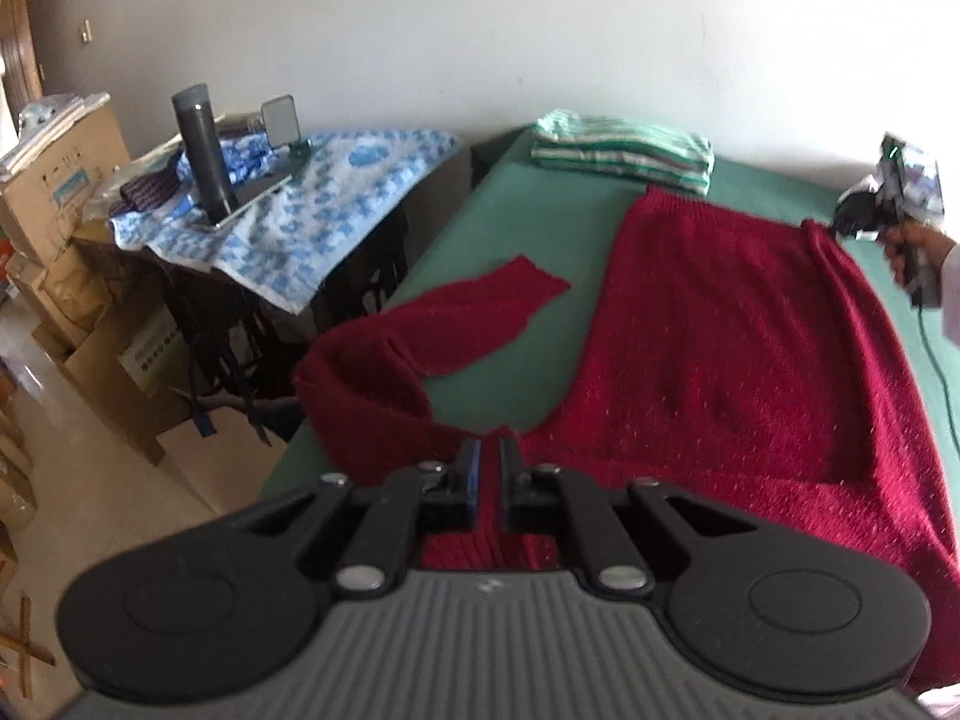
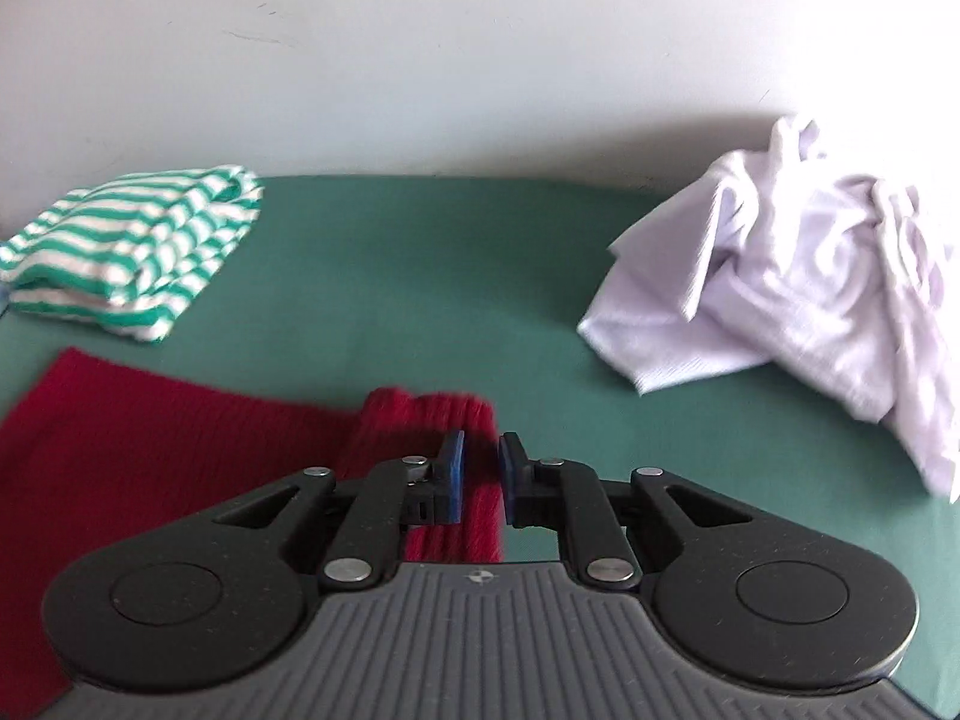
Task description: Fold clothes
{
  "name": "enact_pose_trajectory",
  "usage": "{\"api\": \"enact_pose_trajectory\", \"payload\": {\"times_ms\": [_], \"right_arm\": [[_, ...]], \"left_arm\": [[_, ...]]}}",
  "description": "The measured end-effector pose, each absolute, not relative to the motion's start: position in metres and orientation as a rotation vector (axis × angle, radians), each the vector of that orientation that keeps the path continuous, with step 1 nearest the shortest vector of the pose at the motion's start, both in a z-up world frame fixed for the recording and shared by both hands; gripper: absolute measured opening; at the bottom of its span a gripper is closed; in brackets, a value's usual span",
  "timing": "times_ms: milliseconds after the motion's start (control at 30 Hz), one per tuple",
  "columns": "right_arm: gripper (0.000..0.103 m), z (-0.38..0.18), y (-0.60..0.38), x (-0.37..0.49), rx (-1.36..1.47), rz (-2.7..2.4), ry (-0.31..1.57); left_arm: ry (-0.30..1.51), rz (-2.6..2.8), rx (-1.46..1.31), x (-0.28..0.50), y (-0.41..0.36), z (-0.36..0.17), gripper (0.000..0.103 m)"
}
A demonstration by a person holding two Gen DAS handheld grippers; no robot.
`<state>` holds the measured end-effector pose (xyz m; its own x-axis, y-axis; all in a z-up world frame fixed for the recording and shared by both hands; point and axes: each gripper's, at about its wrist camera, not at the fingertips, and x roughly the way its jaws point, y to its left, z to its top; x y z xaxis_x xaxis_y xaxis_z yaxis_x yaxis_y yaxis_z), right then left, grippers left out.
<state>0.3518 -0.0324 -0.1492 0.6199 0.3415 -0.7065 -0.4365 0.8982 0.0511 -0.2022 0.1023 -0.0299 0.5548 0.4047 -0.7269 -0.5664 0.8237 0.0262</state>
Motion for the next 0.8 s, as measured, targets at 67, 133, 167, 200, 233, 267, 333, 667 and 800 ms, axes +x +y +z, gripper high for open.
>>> {"api": "enact_pose_trajectory", "payload": {"times_ms": [67, 133, 167, 200, 233, 267, 333, 667, 800], "right_arm": [[0.013, -0.138, -0.043, 0.335, -0.108, 0.519, 0.77], [0.013, -0.134, -0.049, 0.32, -0.104, 0.59, 0.789], [0.013, -0.139, -0.048, 0.316, -0.116, 0.621, 0.822], [0.013, -0.143, -0.047, 0.311, -0.128, 0.651, 0.856], [0.012, -0.15, -0.043, 0.313, -0.138, 0.653, 0.883], [0.011, -0.154, -0.038, 0.314, -0.144, 0.644, 0.866], [0.01, -0.155, -0.028, 0.318, -0.15, 0.612, 0.822], [0.02, -0.134, -0.018, 0.232, -0.274, 0.621, 0.898], [0.021, -0.097, -0.017, 0.151, -0.099, 0.938, 0.978]], "left_arm": [[0.805, 0.587, -0.223, -0.198, 0.102, -0.033, 0.008], [0.814, 0.595, -0.226, -0.193, 0.102, -0.037, 0.011], [0.818, 0.591, -0.219, -0.192, 0.102, -0.037, 0.011], [0.821, 0.579, -0.205, -0.194, 0.102, -0.036, 0.011], [0.824, 0.568, -0.191, -0.195, 0.102, -0.035, 0.011], [0.826, 0.556, -0.177, -0.196, 0.102, -0.034, 0.011], [0.832, 0.533, -0.149, -0.198, 0.102, -0.032, 0.012], [0.872, 0.387, 0.013, -0.218, 0.102, -0.024, 0.044], [0.889, 0.278, 0.066, -0.233, 0.102, -0.031, 0.068]]}}
